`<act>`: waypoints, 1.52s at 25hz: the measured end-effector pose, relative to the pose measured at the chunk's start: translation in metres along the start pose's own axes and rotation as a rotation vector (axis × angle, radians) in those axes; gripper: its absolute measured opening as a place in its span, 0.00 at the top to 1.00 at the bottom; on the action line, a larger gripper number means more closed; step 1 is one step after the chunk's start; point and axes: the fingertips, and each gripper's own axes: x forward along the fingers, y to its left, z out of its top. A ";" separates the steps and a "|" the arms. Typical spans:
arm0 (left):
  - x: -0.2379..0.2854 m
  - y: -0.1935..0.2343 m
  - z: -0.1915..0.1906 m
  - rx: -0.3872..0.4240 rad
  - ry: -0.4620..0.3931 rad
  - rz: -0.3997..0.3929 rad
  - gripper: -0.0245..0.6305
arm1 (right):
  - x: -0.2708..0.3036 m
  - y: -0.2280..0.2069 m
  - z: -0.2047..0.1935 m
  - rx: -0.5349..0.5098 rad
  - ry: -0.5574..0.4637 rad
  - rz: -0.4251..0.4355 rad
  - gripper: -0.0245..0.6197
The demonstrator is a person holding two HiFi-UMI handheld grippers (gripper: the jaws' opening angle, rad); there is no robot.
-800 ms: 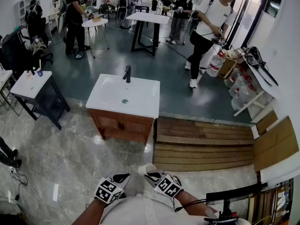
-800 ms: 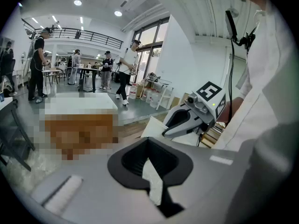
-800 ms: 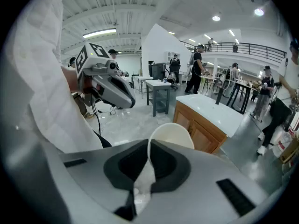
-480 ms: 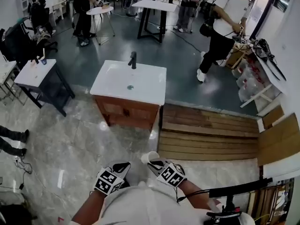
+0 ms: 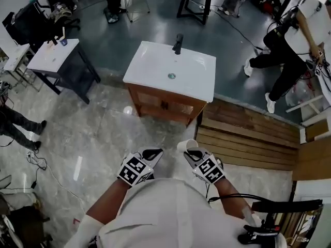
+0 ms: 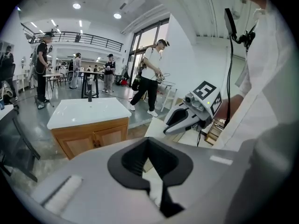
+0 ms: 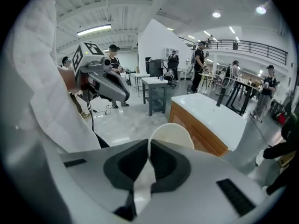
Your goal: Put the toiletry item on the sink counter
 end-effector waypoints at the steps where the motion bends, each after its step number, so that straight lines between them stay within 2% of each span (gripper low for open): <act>1: -0.002 0.013 0.006 0.004 -0.006 -0.008 0.95 | 0.007 -0.008 0.011 -0.002 0.005 -0.008 0.94; 10: -0.040 0.125 0.023 0.074 0.013 -0.043 0.95 | 0.084 -0.067 0.103 -0.045 0.057 -0.070 0.94; 19: -0.059 0.187 0.013 0.023 0.009 -0.047 0.96 | 0.154 -0.115 0.165 -0.176 0.084 -0.067 0.94; 29: -0.055 0.263 0.036 -0.036 0.005 0.042 0.95 | 0.221 -0.218 0.224 -0.296 0.091 -0.044 0.94; 38: -0.031 0.346 0.086 -0.098 -0.011 0.162 0.95 | 0.302 -0.329 0.272 -0.397 0.109 0.007 0.94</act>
